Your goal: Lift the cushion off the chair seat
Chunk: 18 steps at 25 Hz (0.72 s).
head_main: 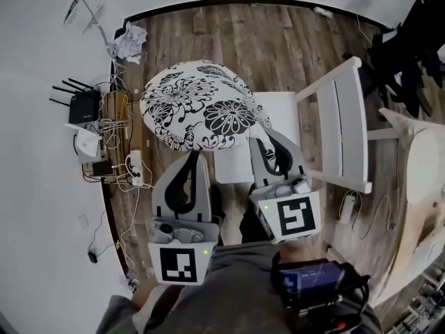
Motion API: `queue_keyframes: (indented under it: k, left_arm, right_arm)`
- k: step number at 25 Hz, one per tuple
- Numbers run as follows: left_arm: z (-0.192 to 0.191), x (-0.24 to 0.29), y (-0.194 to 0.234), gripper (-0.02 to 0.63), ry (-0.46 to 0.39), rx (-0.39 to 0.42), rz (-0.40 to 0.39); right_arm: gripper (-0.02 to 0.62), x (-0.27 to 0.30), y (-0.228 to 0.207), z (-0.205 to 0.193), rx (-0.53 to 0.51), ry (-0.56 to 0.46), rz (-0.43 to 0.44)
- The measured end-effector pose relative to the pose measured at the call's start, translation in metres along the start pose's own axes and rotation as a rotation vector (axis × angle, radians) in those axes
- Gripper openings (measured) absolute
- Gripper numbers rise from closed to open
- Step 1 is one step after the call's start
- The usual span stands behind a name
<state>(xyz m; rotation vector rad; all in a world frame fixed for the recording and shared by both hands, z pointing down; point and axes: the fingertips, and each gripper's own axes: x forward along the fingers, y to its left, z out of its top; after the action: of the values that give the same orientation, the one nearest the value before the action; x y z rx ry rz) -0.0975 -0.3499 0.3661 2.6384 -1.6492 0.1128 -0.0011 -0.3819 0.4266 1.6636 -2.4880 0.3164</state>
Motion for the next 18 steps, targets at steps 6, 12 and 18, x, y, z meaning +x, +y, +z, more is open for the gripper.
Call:
queue_keyframes:
  k: [6, 12, 18]
  left_arm:
    - [0.068, 0.003, -0.019, 0.006, -0.061, 0.014, -0.005]
    - [0.130, 0.007, -0.026, 0.006, -0.125, 0.064, 0.028]
    - [0.166, 0.001, -0.026, 0.006, -0.186, 0.083, 0.074]
  right_arm:
    - [0.037, -0.022, -0.014, 0.098, -0.022, -0.118, 0.009]
    - [0.037, -0.046, -0.016, 0.170, -0.057, -0.229, 0.015]
    - [0.037, -0.068, -0.008, 0.207, -0.071, -0.302, 0.023]
